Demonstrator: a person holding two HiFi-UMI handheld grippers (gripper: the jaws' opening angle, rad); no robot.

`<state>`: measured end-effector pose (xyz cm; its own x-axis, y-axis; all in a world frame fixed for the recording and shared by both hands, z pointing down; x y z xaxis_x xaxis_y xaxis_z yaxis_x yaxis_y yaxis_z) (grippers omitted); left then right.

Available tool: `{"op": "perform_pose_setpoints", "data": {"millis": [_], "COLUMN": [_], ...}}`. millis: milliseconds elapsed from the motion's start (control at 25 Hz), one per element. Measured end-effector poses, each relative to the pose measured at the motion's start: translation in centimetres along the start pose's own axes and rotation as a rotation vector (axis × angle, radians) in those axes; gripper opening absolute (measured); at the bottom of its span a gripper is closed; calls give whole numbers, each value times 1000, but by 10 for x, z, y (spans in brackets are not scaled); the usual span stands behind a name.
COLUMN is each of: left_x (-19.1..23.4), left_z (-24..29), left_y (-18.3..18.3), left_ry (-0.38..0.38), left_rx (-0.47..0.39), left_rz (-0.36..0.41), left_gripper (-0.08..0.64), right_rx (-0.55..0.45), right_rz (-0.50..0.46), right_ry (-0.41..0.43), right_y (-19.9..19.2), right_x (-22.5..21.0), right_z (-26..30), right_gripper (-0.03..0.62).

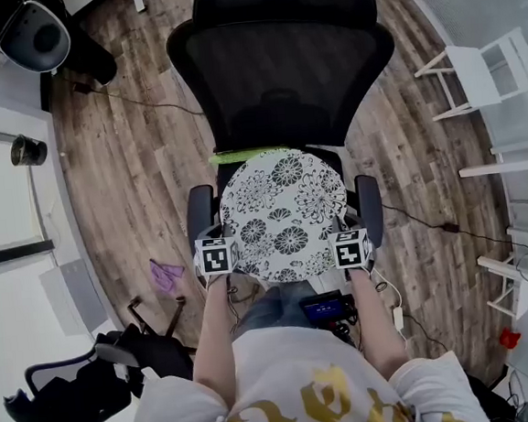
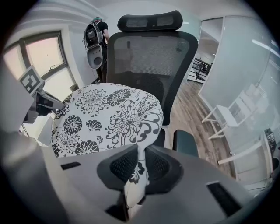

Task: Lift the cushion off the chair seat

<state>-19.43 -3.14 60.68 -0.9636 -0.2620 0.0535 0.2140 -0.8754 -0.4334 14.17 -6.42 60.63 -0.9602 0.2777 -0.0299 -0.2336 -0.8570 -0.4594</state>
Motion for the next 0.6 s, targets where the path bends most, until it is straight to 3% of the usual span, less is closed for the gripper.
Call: {"op": "perform_pose_setpoints", "data": {"millis": [200,400,600], "left_x": [-8,-17,-17], "left_z": [-17,-33,-54], "left_y": [5,10,17], "left_ry": [-3,-12,-22], "left_rx": [-27,-59,-101], "left_rz": [21,90,98], "left_gripper": [21,21,21], "right_rx": [-15,-40,-88], "right_rz": [-24,30,78], "right_ry": [8,-12,-19], "right_y": [-7,-8,-2], "right_x": [-4,-11,-4], "right_z": [-21,-37,-56], "right_gripper": [41,41,41]}}
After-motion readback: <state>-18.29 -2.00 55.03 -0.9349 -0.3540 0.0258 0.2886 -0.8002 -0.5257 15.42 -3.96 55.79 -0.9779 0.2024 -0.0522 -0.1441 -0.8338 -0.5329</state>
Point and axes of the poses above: the fingertips, and each gripper's own axes: z forward along the fingers, x to its left, y out of its top, the point moved 4 cm from there along -z, backward along the fingers, and after that the axes turned 10 degrees about z, right-handed, at the moved point
